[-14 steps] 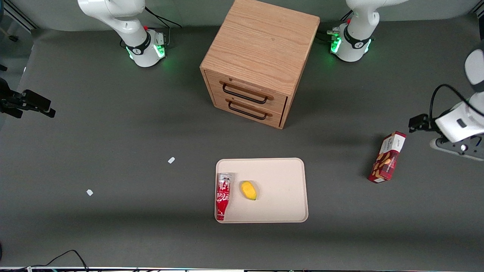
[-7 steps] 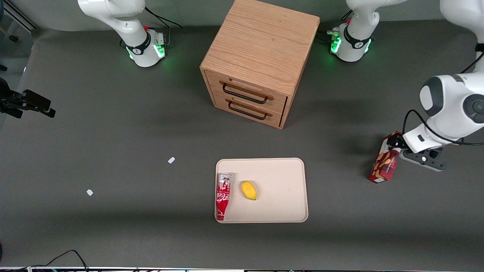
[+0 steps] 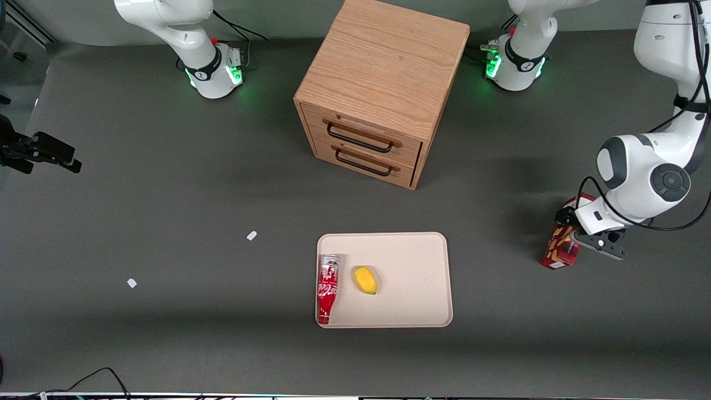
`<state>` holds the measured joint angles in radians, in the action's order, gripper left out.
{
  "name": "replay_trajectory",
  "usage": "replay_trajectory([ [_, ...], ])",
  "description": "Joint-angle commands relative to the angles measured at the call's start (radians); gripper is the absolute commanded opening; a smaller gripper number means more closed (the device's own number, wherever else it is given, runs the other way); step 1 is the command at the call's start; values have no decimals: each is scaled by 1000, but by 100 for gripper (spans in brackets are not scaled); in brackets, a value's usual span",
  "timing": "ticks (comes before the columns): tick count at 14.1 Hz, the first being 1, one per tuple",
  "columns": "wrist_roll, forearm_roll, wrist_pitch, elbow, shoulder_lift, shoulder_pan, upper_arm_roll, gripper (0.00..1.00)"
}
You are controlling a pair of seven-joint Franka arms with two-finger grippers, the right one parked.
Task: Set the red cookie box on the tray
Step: 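Close the left gripper on the box end and lift it upright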
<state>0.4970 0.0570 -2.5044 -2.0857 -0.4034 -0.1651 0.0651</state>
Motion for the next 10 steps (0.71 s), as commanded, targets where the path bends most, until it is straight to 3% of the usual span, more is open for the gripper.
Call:
replay_trajectory([
  [1,22,-25,-13,4,-14,2,-2,91],
  [4,22,-25,-8,6,-14,10,-2,38],
  [7,22,-25,6,13,-12,10,-2,0],
  [10,20,-25,9,15,-12,10,-2,0],
])
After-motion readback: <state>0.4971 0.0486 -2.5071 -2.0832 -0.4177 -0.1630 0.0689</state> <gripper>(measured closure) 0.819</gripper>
